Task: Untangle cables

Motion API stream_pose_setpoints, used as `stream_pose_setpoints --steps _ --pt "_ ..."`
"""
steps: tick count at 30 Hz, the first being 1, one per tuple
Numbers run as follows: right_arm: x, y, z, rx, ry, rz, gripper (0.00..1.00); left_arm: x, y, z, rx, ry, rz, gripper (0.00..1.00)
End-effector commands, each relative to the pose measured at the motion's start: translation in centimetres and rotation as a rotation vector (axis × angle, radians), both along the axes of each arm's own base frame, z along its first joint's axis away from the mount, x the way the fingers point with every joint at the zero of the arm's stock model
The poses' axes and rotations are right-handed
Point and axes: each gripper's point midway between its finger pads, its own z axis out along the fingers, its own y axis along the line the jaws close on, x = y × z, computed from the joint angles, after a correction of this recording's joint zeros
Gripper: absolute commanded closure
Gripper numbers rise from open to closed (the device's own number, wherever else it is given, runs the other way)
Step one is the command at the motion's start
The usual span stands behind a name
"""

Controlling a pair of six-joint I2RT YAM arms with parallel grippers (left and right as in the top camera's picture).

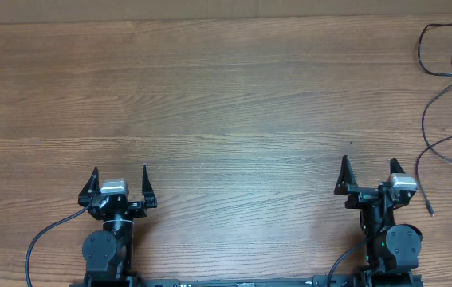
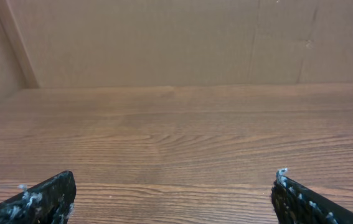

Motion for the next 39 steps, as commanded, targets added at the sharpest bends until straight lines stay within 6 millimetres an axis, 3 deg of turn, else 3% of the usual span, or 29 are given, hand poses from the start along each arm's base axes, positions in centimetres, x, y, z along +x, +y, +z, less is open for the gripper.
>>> stream_pose_setpoints --steps 1,39 --pt "0.01 0.16 -0.37 0.007 0.002 0.023 0.0 -0.01 -0.13 0.06 0.019 -0.008 -0.006 0.0" --pt "0.01 0.5 -0.39 -0.003 0.003 0.047 0.0 -0.01 -0.13 0.06 0.018 -0.008 -0.006 0.0"
